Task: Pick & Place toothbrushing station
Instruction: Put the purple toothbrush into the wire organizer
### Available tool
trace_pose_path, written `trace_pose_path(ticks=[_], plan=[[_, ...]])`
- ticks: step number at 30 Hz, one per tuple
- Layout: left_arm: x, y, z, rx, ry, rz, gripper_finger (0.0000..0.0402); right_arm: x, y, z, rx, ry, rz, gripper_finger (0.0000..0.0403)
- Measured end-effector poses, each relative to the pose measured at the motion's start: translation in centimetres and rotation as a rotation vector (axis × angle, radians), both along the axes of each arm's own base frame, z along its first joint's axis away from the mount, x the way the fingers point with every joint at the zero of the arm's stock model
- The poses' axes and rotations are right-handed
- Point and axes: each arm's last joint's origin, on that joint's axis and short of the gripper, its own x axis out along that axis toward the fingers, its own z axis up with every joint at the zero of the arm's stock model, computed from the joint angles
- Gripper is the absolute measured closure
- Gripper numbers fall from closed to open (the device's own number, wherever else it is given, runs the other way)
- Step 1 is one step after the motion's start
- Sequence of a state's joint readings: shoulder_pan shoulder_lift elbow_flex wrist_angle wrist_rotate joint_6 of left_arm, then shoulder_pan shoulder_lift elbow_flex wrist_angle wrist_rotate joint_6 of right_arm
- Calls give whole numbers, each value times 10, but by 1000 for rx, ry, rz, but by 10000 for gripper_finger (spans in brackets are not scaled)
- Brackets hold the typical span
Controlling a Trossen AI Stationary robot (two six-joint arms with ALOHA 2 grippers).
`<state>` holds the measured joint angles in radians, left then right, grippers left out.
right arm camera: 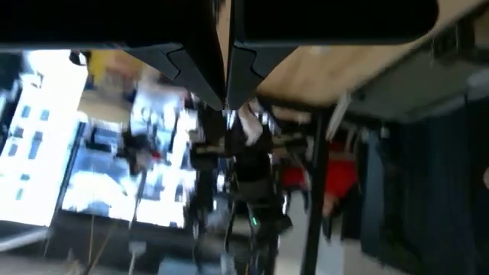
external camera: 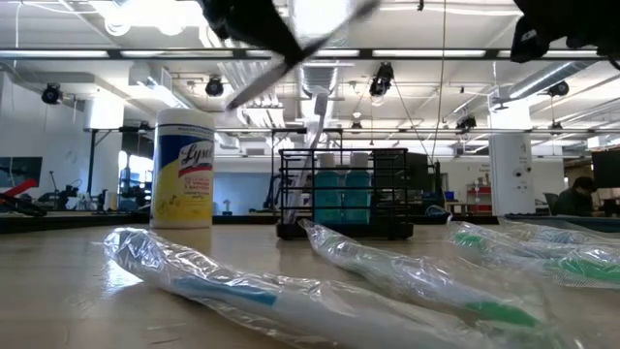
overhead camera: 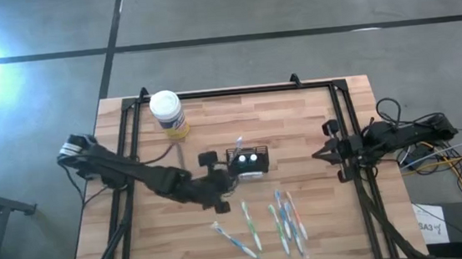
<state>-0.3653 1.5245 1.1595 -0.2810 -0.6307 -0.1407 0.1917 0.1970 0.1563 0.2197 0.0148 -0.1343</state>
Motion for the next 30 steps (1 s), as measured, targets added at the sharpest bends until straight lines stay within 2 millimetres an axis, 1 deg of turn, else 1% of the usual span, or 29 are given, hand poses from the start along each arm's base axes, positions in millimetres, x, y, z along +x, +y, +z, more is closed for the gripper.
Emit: trace_pose_path(ticks=[2, 4, 6, 9, 12, 15, 20, 22, 25, 28, 30], plan=[[-7, 3, 6, 17, -110, -14, 389, 6, 1, 0, 12, -32, -16, 389], [-14, 7, 7, 20, -229, -27, 389, 12, 1, 1, 41, -47, -31, 380], [-23, 12, 6, 18, -338, -33, 389, 19, 3, 4, 65, -67, -27, 361], [-33, 19, 4, -21, -453, -59, 391, 33, 5, 15, 89, -94, -23, 321], [-38, 25, 1, -53, -478, -96, 391, 51, 9, 31, 106, -92, -19, 278], [-38, 26, -3, -63, -469, -96, 391, 75, 13, 46, 90, -50, -23, 243], [-33, 24, -5, -33, -454, -107, 391, 120, 21, 63, 64, 7, -60, 206], [-32, 24, -5, -16, -450, -112, 391, 137, 22, 66, 63, 25, -88, 197], [-31, 24, -2, 12, -451, -122, 391, 157, 24, 66, 59, 52, -99, 187], [-32, 22, 0, 40, -450, -137, 391, 170, 26, 65, 56, 70, -101, 180], [-31, 21, 3, 50, -460, -154, 390, 175, 26, 65, 57, 69, -98, 175]])
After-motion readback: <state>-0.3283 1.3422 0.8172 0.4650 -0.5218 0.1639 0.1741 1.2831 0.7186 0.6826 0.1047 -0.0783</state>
